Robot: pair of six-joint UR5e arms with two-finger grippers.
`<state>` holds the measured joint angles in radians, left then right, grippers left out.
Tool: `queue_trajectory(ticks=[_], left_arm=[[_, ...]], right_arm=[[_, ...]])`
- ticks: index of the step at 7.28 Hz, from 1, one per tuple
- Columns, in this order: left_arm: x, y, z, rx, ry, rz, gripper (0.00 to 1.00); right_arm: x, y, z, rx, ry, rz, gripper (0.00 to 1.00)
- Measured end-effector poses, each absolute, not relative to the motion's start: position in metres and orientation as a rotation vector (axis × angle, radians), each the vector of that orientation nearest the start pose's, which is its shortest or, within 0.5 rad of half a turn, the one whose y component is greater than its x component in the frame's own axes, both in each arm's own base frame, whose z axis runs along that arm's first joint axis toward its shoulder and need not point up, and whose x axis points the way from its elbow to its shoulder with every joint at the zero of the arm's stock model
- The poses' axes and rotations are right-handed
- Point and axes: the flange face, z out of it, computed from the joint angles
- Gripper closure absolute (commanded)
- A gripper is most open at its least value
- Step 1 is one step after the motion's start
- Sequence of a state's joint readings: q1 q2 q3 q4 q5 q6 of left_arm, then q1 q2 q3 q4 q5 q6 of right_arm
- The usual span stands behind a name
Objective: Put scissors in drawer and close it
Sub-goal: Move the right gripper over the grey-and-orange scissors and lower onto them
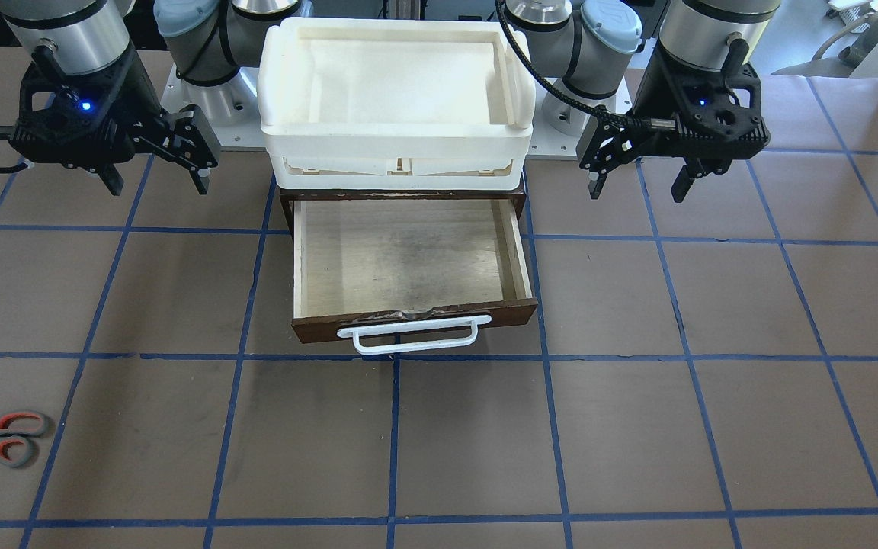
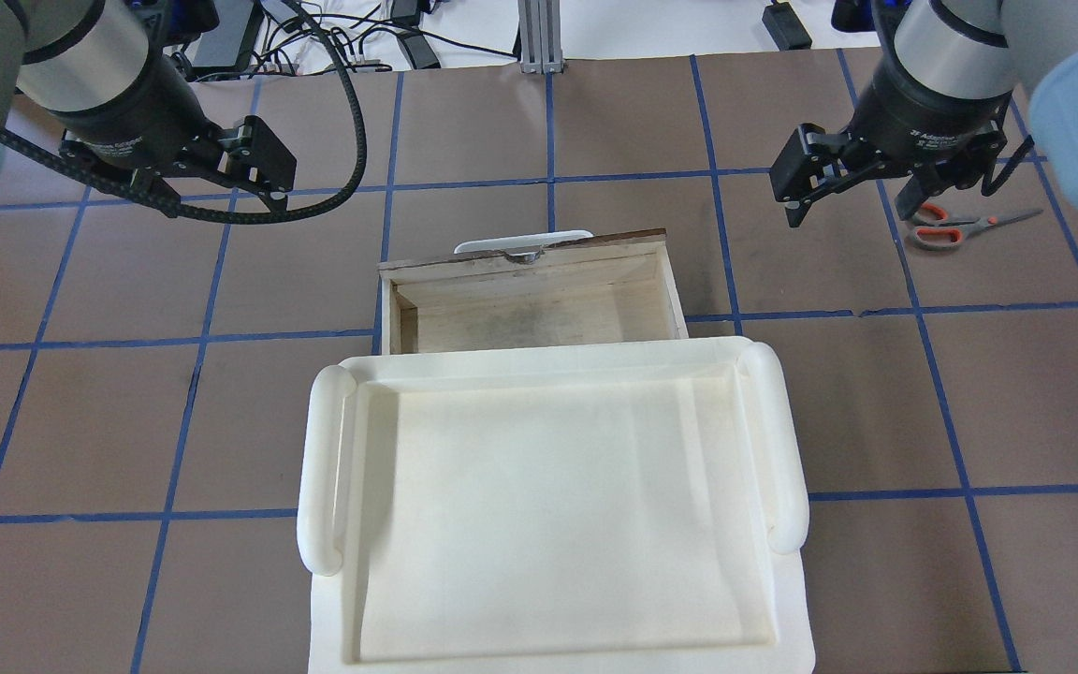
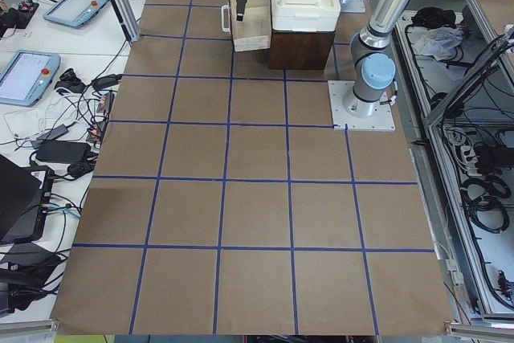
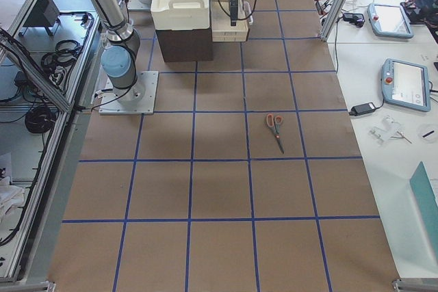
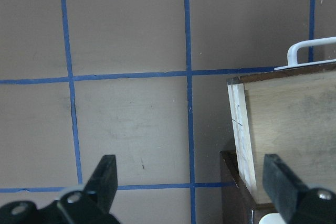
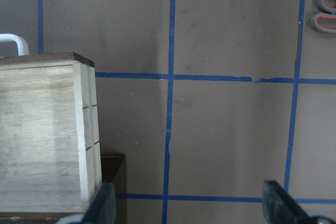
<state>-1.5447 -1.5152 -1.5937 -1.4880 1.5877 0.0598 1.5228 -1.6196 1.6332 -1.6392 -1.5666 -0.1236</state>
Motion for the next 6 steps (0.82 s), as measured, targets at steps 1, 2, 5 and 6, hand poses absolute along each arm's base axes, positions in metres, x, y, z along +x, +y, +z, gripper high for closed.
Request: queue_trajectory(ticks=[1, 2, 5, 6], left_arm=[[-0.119, -0.482, 0.512, 0.051, 3.114, -0.179, 0.00], [-0.119, -0.482, 0.512, 0.051, 3.114, -0.178, 0.00], [-0.119, -0.482, 0.512, 0.051, 3.114, -0.177, 0.00], [-0.119, -0.482, 0.512, 0.051, 3.114, -0.177, 0.00]], right_arm=[[0.094, -0.500, 0.475, -0.244, 3.135, -0.093, 0.00], [0.073, -0.520, 0.462, -0.406, 3.127, -0.121, 0.00], [-0.008, -0.560, 0.424, -0.907, 3.038, -0.125, 0.00], [-0.039, -0.567, 0.411, -1.045, 2.987, -0.121, 0.00]])
